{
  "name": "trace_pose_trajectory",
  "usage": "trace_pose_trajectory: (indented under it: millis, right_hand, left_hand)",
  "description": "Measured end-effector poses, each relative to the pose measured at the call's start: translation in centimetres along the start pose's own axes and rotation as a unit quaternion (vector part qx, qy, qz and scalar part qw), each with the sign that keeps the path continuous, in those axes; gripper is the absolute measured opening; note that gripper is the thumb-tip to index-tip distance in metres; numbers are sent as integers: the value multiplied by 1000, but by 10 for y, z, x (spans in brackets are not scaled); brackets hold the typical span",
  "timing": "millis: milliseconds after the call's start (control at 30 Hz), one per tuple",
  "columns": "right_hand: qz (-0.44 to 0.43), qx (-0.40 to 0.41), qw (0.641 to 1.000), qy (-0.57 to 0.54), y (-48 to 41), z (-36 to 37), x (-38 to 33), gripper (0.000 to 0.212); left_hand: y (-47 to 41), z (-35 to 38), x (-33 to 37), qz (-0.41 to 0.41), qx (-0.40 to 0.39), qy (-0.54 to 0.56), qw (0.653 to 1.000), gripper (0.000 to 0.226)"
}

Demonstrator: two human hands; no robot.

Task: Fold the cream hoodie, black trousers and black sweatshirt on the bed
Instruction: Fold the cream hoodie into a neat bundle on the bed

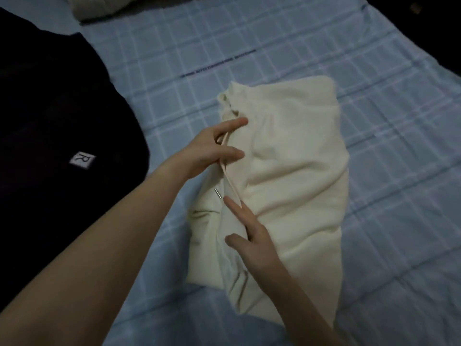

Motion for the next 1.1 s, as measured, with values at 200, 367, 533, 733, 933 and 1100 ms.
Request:
trace_pose_trajectory:
  millis: [200, 367, 533, 733, 933, 1100]
  right_hand:
    - [-22, -39, 999, -13, 15, 14, -13, 49]
    - [-209, 241, 908, 273, 28, -62, -30, 46]
    - [-49, 381, 858, 341, -11, -131, -22, 58]
    - [34, 396, 857, 329, -40, -109, 27, 70]
    - [39, 401, 842, 360, -42, -111, 39, 69]
    - [14, 403, 848, 344, -40, -113, 38, 69]
  left_hand:
    - [-1, -7, 8, 47, 62, -126, 989, 66]
    - [2, 9, 37, 89, 251, -369, 891, 51]
    - [-49, 105, 69, 295, 66, -440, 846, 47]
    - [-123, 133, 4, 214, -22, -661, 719, 54]
    - [-137, 124, 4, 225, -35, -575, 786, 47]
    - [-168, 128, 57, 260, 125, -474, 832, 41]
Point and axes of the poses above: each hand's wrist, its own y-axis away from the middle knuckle, its own z-axis out of the palm, x = y × z, the point moved 2 cm from there along -y, towards the middle knuckle, and after that the axes turned 4 degrees about y, right-handed, at the moved point
